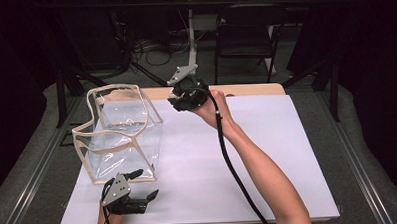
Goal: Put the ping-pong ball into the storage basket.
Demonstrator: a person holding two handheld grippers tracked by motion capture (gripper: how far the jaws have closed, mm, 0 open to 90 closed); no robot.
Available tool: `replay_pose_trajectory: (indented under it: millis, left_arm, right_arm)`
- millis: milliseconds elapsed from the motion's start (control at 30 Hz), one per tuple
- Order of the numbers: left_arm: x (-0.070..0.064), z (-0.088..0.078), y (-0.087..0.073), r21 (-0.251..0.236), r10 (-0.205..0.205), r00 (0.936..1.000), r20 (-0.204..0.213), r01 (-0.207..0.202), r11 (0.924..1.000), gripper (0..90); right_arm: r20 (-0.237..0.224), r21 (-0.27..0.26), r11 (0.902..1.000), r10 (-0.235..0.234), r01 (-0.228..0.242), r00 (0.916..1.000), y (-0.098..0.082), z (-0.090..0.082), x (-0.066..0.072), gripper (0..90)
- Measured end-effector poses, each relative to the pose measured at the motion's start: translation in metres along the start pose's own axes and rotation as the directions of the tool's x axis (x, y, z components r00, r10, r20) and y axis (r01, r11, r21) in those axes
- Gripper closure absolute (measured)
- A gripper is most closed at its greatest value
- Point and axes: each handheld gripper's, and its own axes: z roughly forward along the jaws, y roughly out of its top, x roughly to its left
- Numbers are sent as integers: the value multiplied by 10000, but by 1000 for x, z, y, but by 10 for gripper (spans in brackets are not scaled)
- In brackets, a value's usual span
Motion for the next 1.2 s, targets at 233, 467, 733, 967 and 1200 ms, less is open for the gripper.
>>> replay_pose_trajectory:
  millis: [233, 467, 733, 967, 1200]
  left_arm:
    - [0, 0, 0, 31, 20, 10000, -16, -20, 10000, 160]
    - [0, 0, 0, -9, 12, 10000, 6, -12, 10000, 160]
    - [0, 0, 0, 40, 23, 10000, -6, -23, 10000, 160]
    - [0, 0, 0, -30, 11, 10000, 38, -10, 10000, 160]
    - [0, -1, 0, -34, -2, 10000, -10, 2, 10000, 160]
  right_arm:
    - [-42, -49, 9999, -107, 106, 9999, 7, 0, 2, 509]
    - [-80, -95, 9998, -194, 193, 9998, 13, -1, 5, 509]
    - [-146, -178, 9991, -390, 387, 9991, 21, 0, 8, 509]
    - [-226, -102, 9986, -517, 515, 9984, 29, 1, 12, 509]
    - [-320, -88, 9978, -661, 659, 9973, 35, 5, 18, 509]
